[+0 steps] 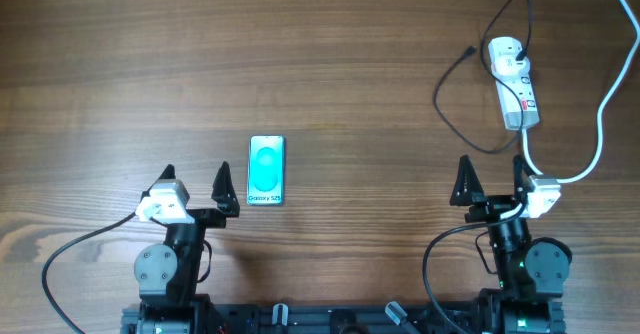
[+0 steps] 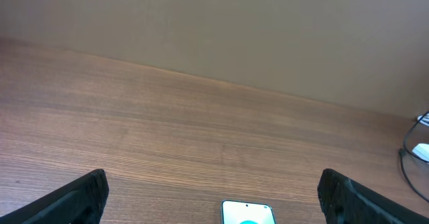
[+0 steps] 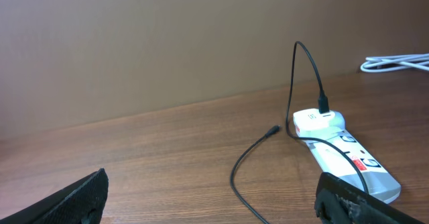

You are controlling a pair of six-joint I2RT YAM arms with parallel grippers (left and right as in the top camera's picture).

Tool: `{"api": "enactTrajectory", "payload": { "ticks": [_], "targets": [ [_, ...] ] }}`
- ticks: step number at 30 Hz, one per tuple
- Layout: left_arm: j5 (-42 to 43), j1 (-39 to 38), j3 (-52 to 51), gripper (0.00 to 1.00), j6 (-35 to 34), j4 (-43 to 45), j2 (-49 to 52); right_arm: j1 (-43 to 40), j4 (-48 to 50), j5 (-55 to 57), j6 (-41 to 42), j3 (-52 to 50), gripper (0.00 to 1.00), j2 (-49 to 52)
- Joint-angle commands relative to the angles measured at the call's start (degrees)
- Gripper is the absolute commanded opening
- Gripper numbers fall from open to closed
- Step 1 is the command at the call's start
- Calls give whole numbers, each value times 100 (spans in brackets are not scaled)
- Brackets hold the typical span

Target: Plug charger to phone and switch on socket

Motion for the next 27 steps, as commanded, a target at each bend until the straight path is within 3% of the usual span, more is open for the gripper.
{"api": "enactTrajectory", "payload": {
  "ticks": [1,6,13,20,27],
  "targets": [
    [33,-37,-70,100,70,35,-28,17,13,57,4,-7,100,-68],
    [313,-37,68,100,66,-57,-24,17,13,57,4,-7,100,-68],
    [374,-37,1056,100,72,-1191,118,17,13,57,4,-7,100,-68],
    [643,-42,2133,100,70,-1456,1169,17,13,57,7,-7,100,-68],
    [675,-42,3342,100,72,-2100,3008,17,15,57,7,-7,100,-68]
  ]
}}
